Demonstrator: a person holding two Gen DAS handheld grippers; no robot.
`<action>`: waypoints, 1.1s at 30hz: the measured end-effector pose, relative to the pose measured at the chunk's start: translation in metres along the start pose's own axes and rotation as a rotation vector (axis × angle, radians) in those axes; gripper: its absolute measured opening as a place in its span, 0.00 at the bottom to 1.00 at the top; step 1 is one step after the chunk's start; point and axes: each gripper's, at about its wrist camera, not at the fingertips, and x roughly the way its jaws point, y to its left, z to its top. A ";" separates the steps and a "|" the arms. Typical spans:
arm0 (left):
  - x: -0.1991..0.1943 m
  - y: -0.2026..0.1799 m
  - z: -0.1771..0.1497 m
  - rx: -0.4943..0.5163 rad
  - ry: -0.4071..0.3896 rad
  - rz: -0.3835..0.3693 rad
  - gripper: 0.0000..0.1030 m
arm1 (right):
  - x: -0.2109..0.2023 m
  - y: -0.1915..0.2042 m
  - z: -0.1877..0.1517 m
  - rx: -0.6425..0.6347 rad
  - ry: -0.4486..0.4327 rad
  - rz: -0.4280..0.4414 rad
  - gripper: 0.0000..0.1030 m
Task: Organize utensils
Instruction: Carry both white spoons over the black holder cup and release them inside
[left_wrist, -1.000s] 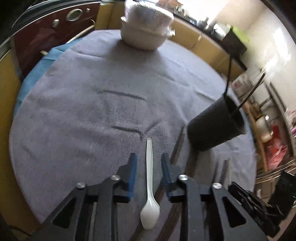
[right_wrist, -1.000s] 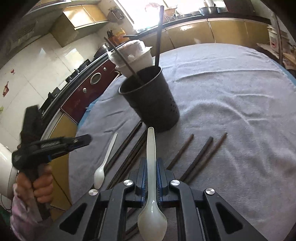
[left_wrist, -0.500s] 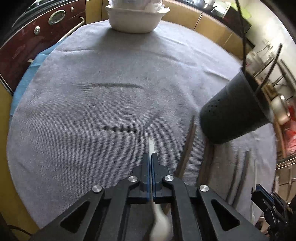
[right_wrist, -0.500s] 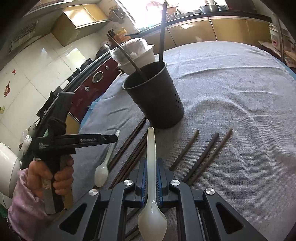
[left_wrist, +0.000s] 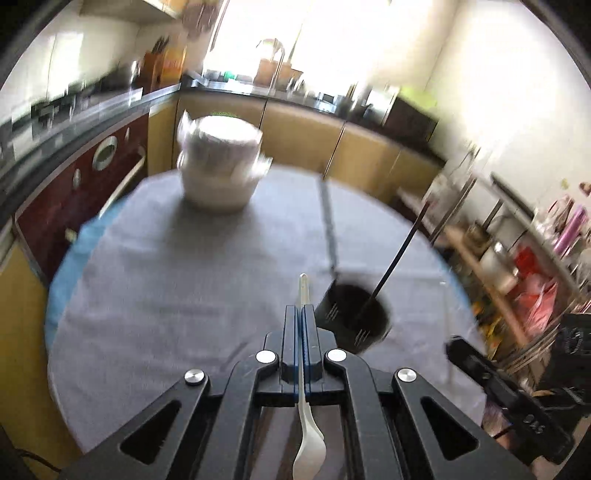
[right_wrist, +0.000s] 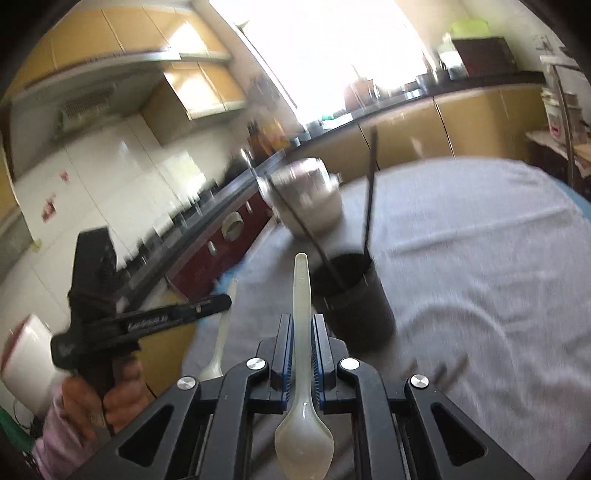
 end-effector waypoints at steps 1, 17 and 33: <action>0.000 -0.006 0.009 0.000 -0.021 -0.006 0.02 | 0.001 0.002 0.008 0.002 -0.020 0.009 0.10; 0.065 -0.024 0.063 -0.050 -0.191 -0.034 0.02 | 0.085 -0.021 0.065 0.053 -0.193 0.001 0.10; 0.084 -0.023 0.036 -0.014 -0.247 -0.055 0.02 | 0.098 -0.028 0.042 -0.041 -0.203 -0.094 0.10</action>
